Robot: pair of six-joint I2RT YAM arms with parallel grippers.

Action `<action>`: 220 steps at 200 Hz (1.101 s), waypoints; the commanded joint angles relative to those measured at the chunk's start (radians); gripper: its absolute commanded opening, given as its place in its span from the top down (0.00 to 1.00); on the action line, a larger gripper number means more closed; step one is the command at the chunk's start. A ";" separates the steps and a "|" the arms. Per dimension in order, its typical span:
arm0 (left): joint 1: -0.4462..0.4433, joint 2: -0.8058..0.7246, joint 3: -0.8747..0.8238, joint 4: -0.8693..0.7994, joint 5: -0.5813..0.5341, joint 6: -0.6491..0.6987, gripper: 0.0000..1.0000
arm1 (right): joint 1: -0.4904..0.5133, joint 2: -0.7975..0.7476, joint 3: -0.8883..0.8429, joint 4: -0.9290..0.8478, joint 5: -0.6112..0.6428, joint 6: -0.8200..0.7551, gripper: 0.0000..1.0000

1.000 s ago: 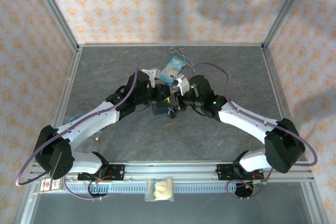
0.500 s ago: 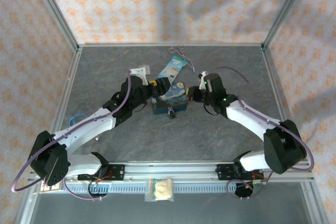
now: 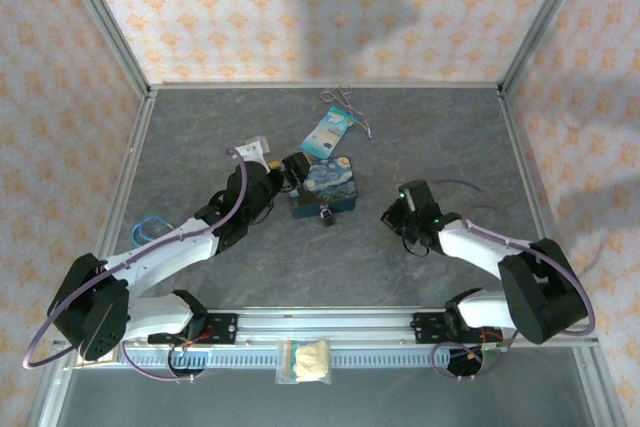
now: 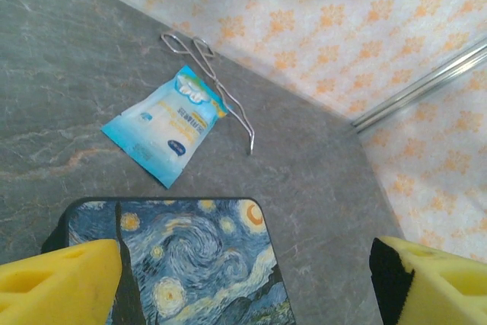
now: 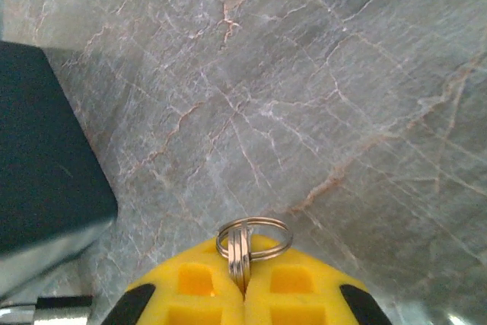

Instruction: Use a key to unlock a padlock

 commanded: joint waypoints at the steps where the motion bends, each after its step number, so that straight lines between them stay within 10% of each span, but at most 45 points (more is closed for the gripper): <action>1: 0.000 -0.025 -0.010 0.038 -0.049 -0.005 0.14 | -0.002 0.042 0.023 0.063 -0.018 0.074 0.81; 24: 0.001 -0.046 -0.020 0.029 -0.074 -0.002 0.13 | -0.002 0.004 0.051 0.023 -0.017 0.052 0.46; 47: 0.002 -0.066 -0.039 0.040 -0.099 0.001 0.13 | -0.002 -0.047 0.139 -0.150 0.106 -0.086 0.33; 117: 0.002 -0.048 -0.027 0.065 -0.074 0.003 0.13 | 0.001 0.171 0.305 -0.325 0.110 -0.488 0.53; 220: 0.002 -0.063 -0.028 0.068 -0.087 -0.002 0.13 | 0.064 0.150 0.163 -0.243 -0.038 -0.383 0.60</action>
